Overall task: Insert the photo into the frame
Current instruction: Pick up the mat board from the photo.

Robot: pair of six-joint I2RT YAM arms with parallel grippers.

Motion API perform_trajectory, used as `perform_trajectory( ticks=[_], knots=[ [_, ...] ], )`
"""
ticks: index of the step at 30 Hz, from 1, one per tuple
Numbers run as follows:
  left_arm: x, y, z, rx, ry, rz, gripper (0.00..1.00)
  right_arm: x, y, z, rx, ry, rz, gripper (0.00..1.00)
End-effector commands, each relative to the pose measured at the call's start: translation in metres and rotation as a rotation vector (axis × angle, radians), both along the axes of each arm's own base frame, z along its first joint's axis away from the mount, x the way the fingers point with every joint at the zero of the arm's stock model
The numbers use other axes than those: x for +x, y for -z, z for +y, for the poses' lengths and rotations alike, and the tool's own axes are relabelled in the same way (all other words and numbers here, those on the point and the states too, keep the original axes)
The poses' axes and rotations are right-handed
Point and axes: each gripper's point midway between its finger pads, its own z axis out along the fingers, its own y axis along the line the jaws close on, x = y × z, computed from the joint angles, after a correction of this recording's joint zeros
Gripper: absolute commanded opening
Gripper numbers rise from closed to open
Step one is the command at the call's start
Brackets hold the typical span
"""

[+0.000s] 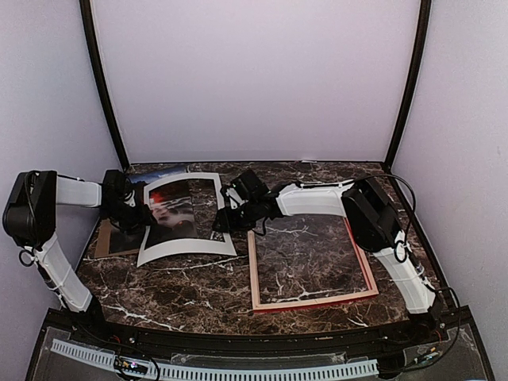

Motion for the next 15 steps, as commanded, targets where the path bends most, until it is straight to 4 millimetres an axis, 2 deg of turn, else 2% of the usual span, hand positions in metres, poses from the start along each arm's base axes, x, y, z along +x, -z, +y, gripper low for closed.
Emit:
perform_trajectory(
  ticks=[1, 15],
  knots=[
    [-0.0109, -0.0004, -0.0035, 0.111, 0.046, 0.042, 0.51, -0.0275, 0.0487, -0.0194, -0.116, -0.017, 0.135, 0.59],
    [-0.0152, 0.0017, 0.0013, 0.259, 0.065, 0.064, 0.25, -0.0267, 0.0457, -0.0195, -0.113, -0.031, 0.135, 0.59]
  ],
)
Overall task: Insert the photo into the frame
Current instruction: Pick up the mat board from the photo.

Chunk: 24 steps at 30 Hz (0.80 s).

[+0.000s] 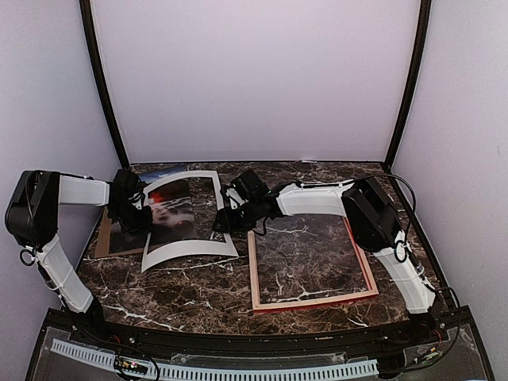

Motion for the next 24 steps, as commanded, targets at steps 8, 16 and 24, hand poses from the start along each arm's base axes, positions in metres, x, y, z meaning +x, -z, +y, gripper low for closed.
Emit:
perform_trajectory(
  ticks=[8, 16, 24],
  knots=[
    [-0.002, -0.009, 0.007, 0.061, -0.001, -0.005, 0.17, -0.021, 0.020, -0.024, -0.094, -0.038, 0.096, 0.61],
    [-0.002, -0.012, 0.009, 0.069, -0.012, -0.014, 0.13, -0.014, -0.029, -0.037, -0.062, -0.037, 0.031, 0.62],
    [-0.001, -0.014, 0.008, 0.060, -0.016, -0.032, 0.10, -0.007, -0.063, -0.053, -0.029, -0.011, -0.010, 0.64]
  ],
)
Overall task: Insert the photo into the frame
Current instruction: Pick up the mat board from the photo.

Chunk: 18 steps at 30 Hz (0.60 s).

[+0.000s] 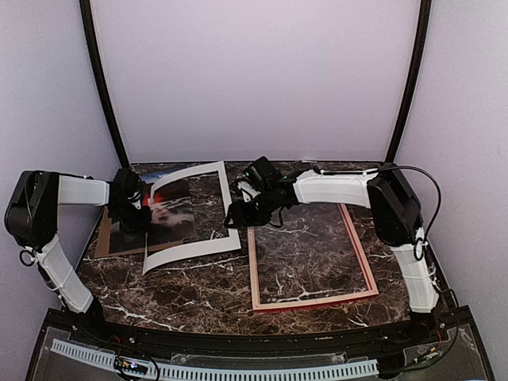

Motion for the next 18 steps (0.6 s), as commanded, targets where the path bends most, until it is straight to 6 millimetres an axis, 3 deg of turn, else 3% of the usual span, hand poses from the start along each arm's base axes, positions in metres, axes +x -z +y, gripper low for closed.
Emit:
perform_trajectory(
  ticks=[1, 5, 18],
  knots=[
    [-0.003, -0.012, -0.002, -0.002, 0.002, -0.025, 0.10, 0.008, -0.033, -0.010, 0.042, 0.017, -0.043, 0.64],
    [-0.003, -0.013, -0.002, -0.011, -0.001, -0.033, 0.10, 0.008, -0.032, -0.009, 0.081, 0.015, -0.008, 0.64],
    [-0.003, -0.011, -0.006, -0.014, 0.003, -0.039, 0.10, 0.003, -0.049, 0.021, 0.285, -0.042, 0.120, 0.62]
  ],
)
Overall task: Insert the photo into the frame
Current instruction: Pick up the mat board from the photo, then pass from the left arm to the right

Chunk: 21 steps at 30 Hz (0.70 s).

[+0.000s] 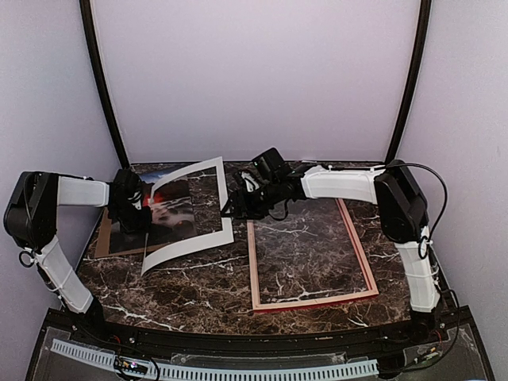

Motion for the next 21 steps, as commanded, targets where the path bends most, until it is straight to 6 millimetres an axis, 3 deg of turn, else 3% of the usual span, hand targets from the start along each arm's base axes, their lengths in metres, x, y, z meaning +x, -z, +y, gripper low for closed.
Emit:
perform_trajectory(
  ticks=[1, 4, 10, 21],
  knots=[
    [-0.002, -0.010, -0.003, -0.008, 0.004, -0.031, 0.10, 0.003, -0.006, 0.016, 0.099, -0.024, 0.051, 0.62],
    [-0.003, -0.010, -0.004, -0.008, 0.004, -0.029, 0.10, 0.007, -0.005, 0.019, 0.133, -0.018, 0.081, 0.58],
    [-0.003, -0.009, -0.006, -0.009, 0.008, -0.027, 0.10, 0.017, -0.010, 0.021, 0.198, 0.008, 0.114, 0.39],
    [-0.003, -0.012, -0.006, -0.002, 0.005, -0.041, 0.11, 0.017, -0.012, 0.019, 0.212, 0.010, 0.123, 0.12]
  ],
)
